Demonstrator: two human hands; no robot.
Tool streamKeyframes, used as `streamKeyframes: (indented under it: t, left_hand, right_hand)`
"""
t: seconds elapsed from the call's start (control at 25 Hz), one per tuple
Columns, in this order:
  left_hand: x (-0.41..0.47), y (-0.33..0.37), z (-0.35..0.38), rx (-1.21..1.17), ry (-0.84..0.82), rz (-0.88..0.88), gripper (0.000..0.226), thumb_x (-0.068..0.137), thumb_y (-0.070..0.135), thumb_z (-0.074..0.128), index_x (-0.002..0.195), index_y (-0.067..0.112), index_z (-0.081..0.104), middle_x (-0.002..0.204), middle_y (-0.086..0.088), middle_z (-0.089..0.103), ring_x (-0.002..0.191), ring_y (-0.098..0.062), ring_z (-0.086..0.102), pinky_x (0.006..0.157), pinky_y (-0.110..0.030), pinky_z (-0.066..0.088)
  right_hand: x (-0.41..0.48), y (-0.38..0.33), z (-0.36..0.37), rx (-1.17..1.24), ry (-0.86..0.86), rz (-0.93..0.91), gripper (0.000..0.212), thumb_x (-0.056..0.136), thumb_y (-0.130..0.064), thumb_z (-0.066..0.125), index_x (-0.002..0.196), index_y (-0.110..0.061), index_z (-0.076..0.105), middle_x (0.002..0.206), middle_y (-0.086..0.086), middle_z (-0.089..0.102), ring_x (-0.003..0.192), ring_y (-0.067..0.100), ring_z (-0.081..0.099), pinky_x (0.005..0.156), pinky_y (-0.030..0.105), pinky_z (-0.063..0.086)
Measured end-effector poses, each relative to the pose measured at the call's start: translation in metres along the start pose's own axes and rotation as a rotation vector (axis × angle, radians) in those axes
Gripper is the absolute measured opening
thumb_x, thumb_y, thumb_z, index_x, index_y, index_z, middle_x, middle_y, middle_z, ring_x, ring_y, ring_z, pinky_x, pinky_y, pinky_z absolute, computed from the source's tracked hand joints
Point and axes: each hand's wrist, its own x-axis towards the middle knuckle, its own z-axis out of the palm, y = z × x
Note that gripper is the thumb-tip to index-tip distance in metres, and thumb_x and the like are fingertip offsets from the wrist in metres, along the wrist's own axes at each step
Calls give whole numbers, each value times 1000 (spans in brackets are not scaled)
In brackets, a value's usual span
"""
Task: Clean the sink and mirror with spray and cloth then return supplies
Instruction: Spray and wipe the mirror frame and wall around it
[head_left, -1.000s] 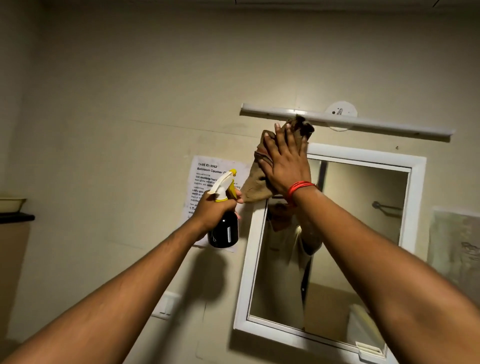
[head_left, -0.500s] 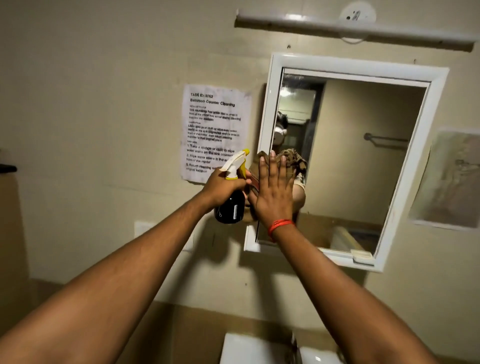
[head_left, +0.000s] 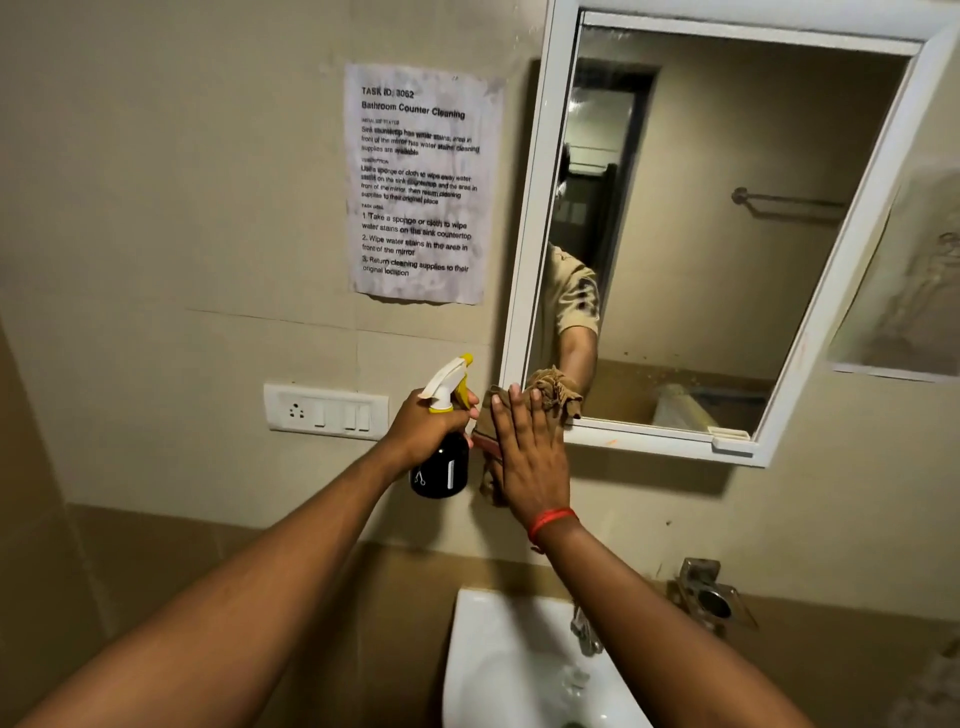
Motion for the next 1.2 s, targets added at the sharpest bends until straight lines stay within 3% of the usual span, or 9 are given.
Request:
streamKeyframes:
  t: [0.2,0.28,0.44,0.64,0.8,0.92,1.04,1.12,1.2]
  left_hand:
    - [24,29,-9,-43,7,80,51,72,6,60,88,52,72,89,-3,71,74,-34,67,76,-52,60]
    - [38,47,-13,-43,14,133,54,72,4,59,91,54,71,90,-5,71,76,-33,67,77,-56,60]
    - [61,97,-20,-90,25,205,44,68,4,58,82,43,72,92,-13,68,67,-35,65,75,-51,59]
    - [90,138,-25,-69,34,295,41,79,-10,56,116,7,64,97,-15,65,71,-30,64,63,-36,59]
    - [101,156,-25,-57,45,318,25,78,-6,61,98,9,66,96,-13,67,63,-29,65,60,-31,58]
    - [104,149,-29,-5,48,316,30,74,0,57,103,-1,63,95,-14,68,62,-31,66,62,-32,58]
    - [104,136,-36,10,46,312,34,72,1,55,99,17,66,93,-11,68,68,-36,66,67,-43,60]
    - [105,127,-39,-22,40,295,44,73,-1,56,102,30,68,91,-8,69,77,-39,67,74,-57,61]
    - [101,117,-38,-16,29,277,56,74,-2,55,114,37,64,91,-8,67,77,-34,67,74,-54,62]
  right_hand:
    - [34,21,-25,-28,42,-74,82,90,-49,56,160,-20,25,170,8,12,157,30,14,124,51,13]
    - [71,30,-47,-18,96,-52,82,88,-49,57,159,-21,29,169,7,16,157,28,16,122,51,17]
    - [166,48,-112,-9,196,-18,82,87,-53,50,160,-23,27,170,7,13,158,28,10,120,55,26]
    - [268,73,-193,-52,334,-28,78,89,-53,40,159,-20,30,170,9,14,157,31,11,124,54,20]
    - [333,87,-241,-84,390,-22,75,91,-54,37,157,-18,33,169,11,16,156,36,10,125,57,10]
    - [359,86,-255,-51,431,109,76,88,-50,45,156,-18,34,169,10,14,157,37,8,123,63,9]
    - [366,69,-251,74,453,304,76,86,-46,48,155,-18,34,170,9,10,157,36,4,122,66,7]
    - [355,60,-235,79,457,288,78,86,-44,50,157,-18,31,170,9,9,157,37,4,121,66,13]
    - [334,57,-216,75,446,221,84,85,-43,52,159,-17,26,170,10,11,157,36,6,120,66,17]
